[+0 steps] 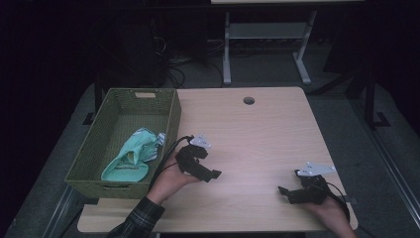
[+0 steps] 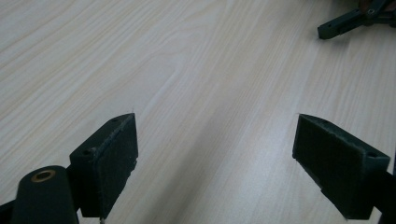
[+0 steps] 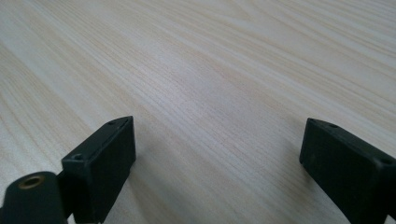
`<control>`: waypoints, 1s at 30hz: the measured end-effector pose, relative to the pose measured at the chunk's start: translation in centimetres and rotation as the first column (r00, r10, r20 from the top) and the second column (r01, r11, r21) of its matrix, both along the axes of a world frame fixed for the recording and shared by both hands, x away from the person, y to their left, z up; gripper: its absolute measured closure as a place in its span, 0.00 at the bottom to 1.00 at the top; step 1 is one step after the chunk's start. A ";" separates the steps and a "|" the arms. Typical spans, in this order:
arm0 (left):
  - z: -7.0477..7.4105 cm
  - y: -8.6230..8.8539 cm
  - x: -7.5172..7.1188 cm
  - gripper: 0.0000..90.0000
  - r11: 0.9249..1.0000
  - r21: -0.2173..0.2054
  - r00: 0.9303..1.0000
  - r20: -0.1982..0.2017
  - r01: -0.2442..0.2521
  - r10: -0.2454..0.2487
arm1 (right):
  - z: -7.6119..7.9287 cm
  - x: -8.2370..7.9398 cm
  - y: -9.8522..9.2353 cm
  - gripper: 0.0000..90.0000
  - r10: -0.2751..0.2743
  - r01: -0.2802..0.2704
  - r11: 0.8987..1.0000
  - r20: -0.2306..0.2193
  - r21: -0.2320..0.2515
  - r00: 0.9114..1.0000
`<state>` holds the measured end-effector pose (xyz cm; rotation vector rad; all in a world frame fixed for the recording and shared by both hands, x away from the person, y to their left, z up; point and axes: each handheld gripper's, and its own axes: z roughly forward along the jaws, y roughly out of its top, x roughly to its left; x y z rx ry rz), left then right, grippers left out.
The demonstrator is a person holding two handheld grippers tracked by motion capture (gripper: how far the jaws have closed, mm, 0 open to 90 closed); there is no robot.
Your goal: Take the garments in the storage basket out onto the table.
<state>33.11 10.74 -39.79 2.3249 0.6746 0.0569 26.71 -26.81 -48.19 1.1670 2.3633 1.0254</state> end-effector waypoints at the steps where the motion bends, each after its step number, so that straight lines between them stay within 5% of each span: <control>1: 0.1 0.0 0.1 0.15 1.000 0.007 1.000 -0.002 0.011 -0.011 | 0.0 0.0 0.0 0.11 0.000 0.000 1.000 0.000 0.000 1.000; 30: 3.5 1.4 1.4 0.15 0.999 -0.042 1.000 0.021 0.017 -0.016 | 0.0 0.0 0.0 0.11 0.000 0.000 1.000 0.000 -0.001 1.000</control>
